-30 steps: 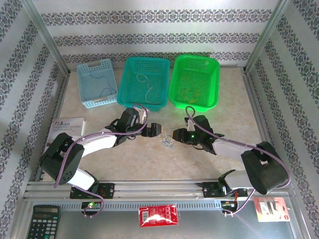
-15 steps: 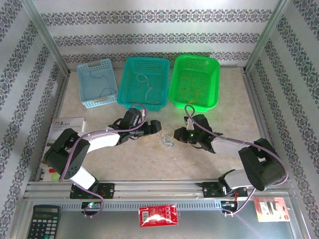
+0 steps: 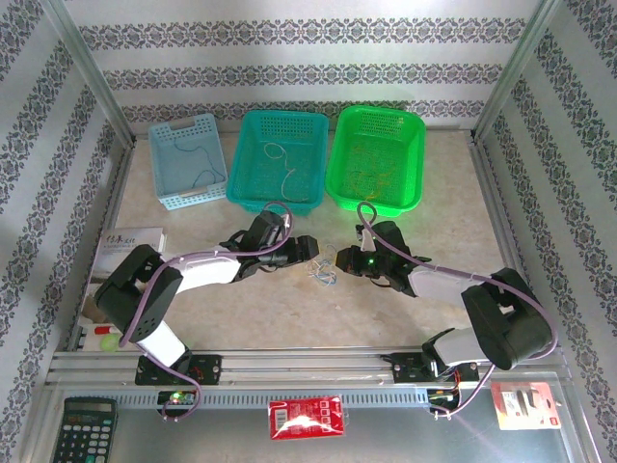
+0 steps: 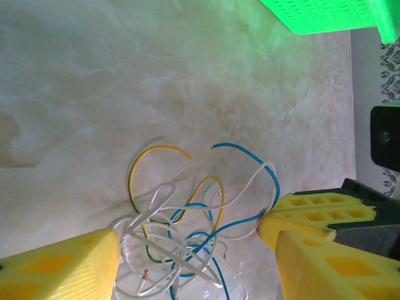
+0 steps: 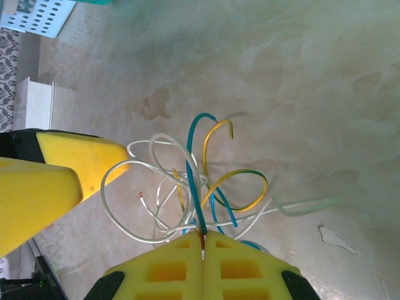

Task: Untangle the cables

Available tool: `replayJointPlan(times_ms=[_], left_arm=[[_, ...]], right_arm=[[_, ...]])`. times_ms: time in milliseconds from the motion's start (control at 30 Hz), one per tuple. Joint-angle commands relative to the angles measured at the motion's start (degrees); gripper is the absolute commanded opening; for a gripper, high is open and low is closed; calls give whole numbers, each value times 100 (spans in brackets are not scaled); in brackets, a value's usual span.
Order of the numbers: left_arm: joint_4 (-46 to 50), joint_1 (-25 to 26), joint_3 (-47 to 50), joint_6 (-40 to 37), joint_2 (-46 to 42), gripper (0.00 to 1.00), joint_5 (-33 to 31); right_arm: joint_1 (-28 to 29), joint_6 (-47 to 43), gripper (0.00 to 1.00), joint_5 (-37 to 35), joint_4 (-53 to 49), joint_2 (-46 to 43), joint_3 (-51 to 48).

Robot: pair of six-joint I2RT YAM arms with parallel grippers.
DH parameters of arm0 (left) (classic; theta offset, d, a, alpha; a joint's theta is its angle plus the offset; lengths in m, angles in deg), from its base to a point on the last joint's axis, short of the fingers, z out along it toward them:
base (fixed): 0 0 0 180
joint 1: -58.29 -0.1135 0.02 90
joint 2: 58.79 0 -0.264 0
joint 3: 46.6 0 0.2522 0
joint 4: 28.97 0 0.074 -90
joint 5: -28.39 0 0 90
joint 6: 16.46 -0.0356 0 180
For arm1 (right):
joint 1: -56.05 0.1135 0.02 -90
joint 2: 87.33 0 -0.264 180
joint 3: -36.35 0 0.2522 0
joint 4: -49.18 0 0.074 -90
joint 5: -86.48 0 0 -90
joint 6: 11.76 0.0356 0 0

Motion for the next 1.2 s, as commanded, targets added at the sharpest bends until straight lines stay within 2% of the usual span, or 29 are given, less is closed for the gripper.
replayJointPlan(times_ms=[0,67,200,267,400,633,933,1167], left_arm=[[-286,76,-65,29,92,59,-46],[-338,87,-59,27,138,57,-40],[-481,94,-47,33,249,44,-25],[-585,93,-55,57,311,32,0],[-681,100,-172,23,425,0,-26],[-517,-1,-526,-265,518,0,-168],[-216,-475,-721,-583,501,0,-391],[-55,-866,-572,-800,288,0,-528]], right_arm=[[79,-160,0,168,119,-170,93],[87,-220,0,255,137,-209,94],[88,-339,0,401,146,-281,95],[97,-404,0,492,175,-309,90],[103,-527,0,721,215,-378,107],[108,-776,0,1053,193,-517,99],[57,-1038,0,1452,-20,-627,29],[-18,-1044,0,1193,-222,-619,-67]])
